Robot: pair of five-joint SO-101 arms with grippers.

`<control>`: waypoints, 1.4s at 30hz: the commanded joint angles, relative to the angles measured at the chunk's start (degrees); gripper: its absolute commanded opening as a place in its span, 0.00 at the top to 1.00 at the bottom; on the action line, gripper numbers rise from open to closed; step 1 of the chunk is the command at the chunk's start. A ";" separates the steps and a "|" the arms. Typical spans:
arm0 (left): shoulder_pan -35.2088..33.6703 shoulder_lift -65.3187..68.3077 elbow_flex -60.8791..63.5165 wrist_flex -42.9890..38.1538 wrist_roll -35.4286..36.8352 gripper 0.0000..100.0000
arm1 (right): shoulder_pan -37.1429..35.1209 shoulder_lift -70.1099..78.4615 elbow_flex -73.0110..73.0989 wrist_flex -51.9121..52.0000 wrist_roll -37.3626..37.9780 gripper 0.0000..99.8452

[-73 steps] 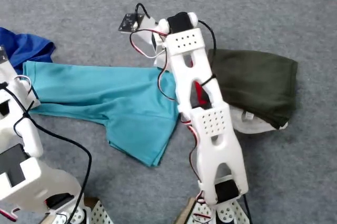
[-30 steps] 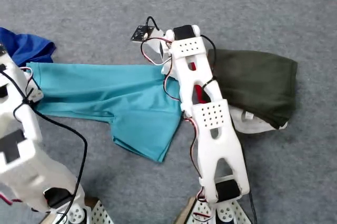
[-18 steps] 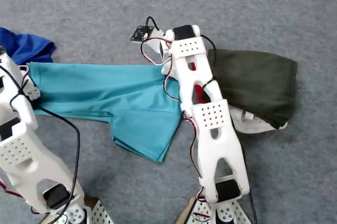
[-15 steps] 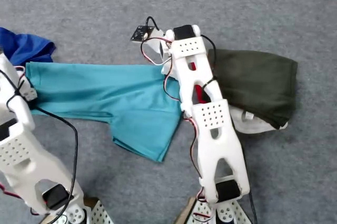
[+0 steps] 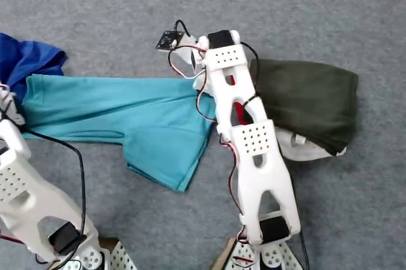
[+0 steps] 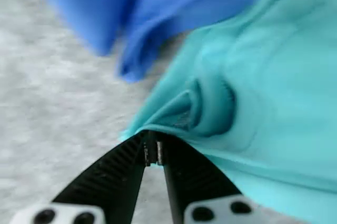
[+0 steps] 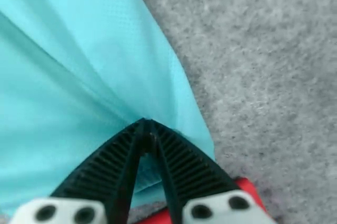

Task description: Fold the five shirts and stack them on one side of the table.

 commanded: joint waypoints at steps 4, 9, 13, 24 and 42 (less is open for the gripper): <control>-1.58 -5.05 -8.35 11.69 -1.85 0.98 | -4.44 -4.18 -11.91 7.91 0.44 1.00; 0.79 -12.79 -8.00 15.21 -1.85 0.98 | -5.14 -9.27 -17.36 10.37 -0.88 1.00; 0.79 -14.90 -7.91 15.74 -0.88 0.98 | -5.85 -18.95 -7.78 10.46 -3.78 1.00; -2.20 -19.30 -5.27 18.73 -0.88 0.98 | -19.03 -62.02 55.96 -1.05 -3.43 1.00; -3.34 -49.63 64.53 -24.88 0.26 0.98 | -23.78 -73.98 100.09 -17.14 -0.09 1.00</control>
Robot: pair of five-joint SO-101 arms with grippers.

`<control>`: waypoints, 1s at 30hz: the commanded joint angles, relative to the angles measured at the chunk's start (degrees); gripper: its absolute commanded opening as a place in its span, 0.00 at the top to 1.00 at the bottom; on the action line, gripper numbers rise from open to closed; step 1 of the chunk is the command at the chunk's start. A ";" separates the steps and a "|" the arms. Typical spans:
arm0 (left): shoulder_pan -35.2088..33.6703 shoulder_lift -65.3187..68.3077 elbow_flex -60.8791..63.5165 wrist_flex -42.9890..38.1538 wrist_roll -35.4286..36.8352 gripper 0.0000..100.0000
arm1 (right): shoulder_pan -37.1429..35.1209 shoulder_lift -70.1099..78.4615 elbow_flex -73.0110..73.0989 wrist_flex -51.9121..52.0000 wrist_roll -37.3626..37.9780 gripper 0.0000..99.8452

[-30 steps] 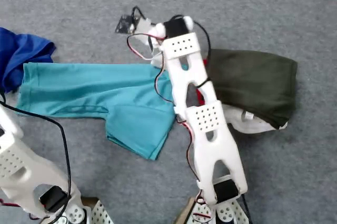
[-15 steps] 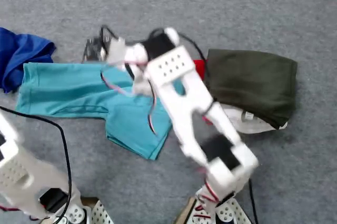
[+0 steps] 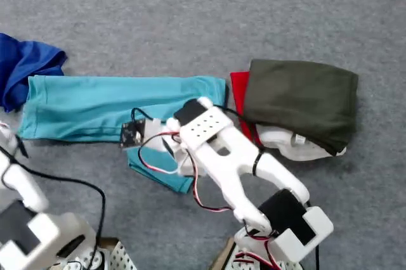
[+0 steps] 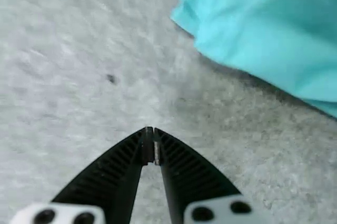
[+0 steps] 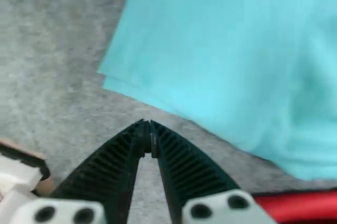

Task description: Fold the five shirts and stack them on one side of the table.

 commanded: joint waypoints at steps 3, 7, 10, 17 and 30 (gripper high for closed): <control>0.62 -6.46 11.43 -8.70 4.84 0.98 | -0.66 -3.82 3.56 -2.46 -0.35 1.00; -1.05 -7.08 14.07 -11.43 5.36 0.98 | -2.68 -5.41 2.51 -1.49 -1.93 1.00; -3.96 -6.99 13.80 -12.04 5.19 0.98 | -6.55 -8.22 2.24 -1.32 -2.20 1.00; -8.35 -6.46 12.84 -12.22 5.19 0.98 | -10.33 -4.79 2.68 -8.26 -5.80 1.00; -8.35 -6.46 13.80 -14.42 6.59 0.98 | -3.91 9.63 4.09 -14.24 -4.40 1.00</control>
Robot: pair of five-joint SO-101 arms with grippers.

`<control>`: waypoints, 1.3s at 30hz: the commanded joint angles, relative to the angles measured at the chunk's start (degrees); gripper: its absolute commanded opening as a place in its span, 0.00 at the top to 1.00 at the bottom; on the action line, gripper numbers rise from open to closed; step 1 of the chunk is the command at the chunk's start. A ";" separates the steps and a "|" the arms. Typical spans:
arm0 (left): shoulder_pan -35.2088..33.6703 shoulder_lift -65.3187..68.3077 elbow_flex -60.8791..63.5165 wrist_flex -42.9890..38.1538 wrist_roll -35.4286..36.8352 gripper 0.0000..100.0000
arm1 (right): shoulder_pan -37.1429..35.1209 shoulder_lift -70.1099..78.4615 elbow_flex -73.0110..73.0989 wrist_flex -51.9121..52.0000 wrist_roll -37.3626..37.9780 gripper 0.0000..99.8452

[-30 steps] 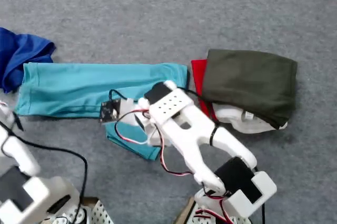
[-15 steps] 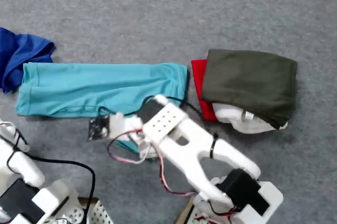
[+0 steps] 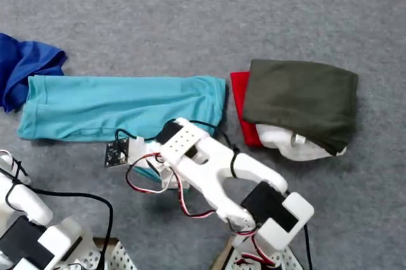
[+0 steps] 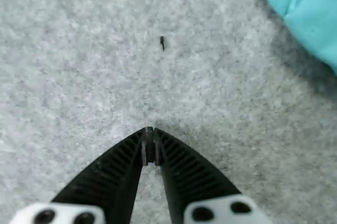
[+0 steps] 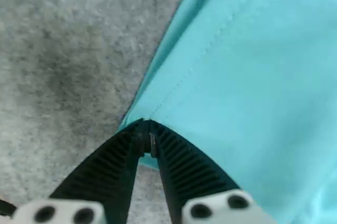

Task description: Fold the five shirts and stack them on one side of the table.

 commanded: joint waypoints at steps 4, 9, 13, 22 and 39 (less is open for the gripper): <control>-0.62 -1.36 0.00 -0.62 0.79 0.98 | 3.30 -3.03 6.81 0.26 3.78 1.00; -0.62 -1.36 0.00 -0.62 0.79 0.98 | 3.74 -10.07 14.55 0.09 5.19 1.00; -0.62 -1.36 0.00 -0.62 0.79 0.98 | 7.60 -13.93 17.19 0.09 7.38 1.00; -0.26 -1.36 0.00 -0.62 0.79 0.98 | 5.23 -23.78 10.86 5.71 9.23 0.99; -1.93 -1.36 -0.35 -0.62 2.90 0.98 | -10.51 -3.21 -5.05 2.55 -2.55 0.84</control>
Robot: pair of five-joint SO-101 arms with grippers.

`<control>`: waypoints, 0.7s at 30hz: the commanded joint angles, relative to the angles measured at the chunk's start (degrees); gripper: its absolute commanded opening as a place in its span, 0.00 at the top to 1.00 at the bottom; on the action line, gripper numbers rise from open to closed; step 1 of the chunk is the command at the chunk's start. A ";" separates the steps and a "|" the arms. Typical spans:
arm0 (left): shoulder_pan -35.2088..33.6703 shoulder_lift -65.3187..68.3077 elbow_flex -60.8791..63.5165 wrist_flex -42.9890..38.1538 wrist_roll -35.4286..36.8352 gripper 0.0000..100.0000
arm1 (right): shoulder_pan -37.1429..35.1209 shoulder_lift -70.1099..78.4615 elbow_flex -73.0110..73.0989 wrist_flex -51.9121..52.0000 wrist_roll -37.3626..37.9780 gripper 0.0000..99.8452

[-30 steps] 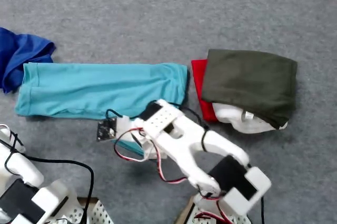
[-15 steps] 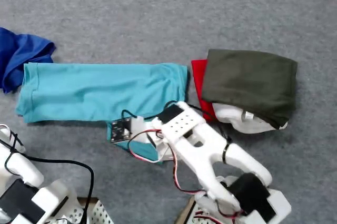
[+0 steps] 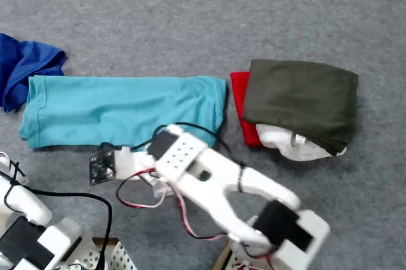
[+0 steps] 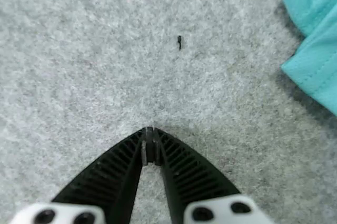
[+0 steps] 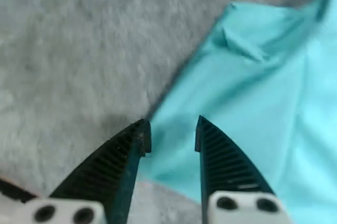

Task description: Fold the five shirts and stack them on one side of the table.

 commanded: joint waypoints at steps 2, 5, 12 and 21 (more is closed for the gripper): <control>-0.62 -1.36 -0.35 -0.62 0.35 0.98 | -1.54 6.73 -3.56 -4.31 -3.43 0.84; -0.62 -1.36 -0.35 -0.62 0.35 0.98 | -0.31 11.03 -4.53 -6.42 -4.66 0.83; -0.26 -1.36 -0.35 -0.62 0.35 0.98 | 1.80 13.67 -8.13 -5.63 -4.84 0.78; -0.18 -1.36 -0.18 -0.62 0.18 0.98 | 3.74 17.71 -11.74 -3.52 -4.84 0.91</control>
